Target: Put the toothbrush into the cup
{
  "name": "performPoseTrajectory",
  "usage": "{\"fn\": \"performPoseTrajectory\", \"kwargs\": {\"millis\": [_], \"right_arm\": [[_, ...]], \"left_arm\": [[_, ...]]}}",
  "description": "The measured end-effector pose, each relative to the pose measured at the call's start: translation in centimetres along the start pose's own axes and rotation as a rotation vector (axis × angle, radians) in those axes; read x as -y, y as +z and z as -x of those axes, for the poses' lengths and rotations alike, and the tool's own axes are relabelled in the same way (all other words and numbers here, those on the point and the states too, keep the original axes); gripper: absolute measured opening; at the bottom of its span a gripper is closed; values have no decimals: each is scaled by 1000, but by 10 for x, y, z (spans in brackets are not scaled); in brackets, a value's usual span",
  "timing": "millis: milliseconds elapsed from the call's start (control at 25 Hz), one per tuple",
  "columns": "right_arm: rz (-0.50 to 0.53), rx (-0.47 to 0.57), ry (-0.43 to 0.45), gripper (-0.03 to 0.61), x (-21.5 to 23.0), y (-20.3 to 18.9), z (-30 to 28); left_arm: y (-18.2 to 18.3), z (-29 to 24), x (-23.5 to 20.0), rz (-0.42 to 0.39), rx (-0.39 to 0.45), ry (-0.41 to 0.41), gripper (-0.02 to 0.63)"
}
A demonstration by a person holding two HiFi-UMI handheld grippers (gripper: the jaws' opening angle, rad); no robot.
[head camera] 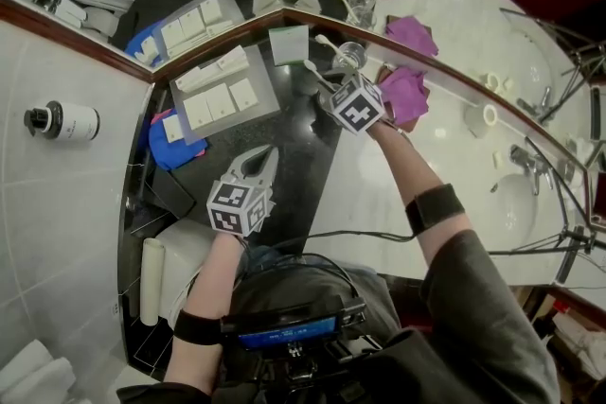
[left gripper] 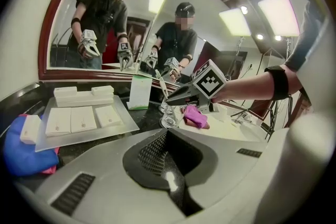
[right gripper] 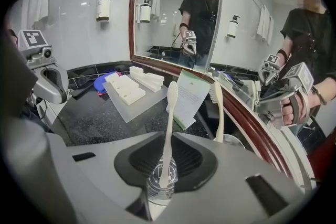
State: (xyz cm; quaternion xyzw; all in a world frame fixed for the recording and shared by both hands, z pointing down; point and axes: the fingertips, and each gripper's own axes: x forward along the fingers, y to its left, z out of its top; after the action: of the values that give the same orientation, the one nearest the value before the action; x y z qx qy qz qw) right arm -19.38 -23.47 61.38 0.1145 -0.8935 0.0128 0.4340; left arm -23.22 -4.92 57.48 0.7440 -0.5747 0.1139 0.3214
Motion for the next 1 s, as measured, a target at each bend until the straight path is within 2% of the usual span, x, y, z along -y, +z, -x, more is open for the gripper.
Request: {"fn": "performPoseTrajectory", "kwargs": {"millis": [600,760,1000], "right_arm": [[3,91,-67,64,4,23,27],[-2,145,-102,66,6,36,50],[-65,259,-163,66,4,51,95]], "left_arm": [[-3,9,2,-7,10,7,3],[1,8,7,-21,21,2,3],[11,8,15,-55,49,7,3]]}}
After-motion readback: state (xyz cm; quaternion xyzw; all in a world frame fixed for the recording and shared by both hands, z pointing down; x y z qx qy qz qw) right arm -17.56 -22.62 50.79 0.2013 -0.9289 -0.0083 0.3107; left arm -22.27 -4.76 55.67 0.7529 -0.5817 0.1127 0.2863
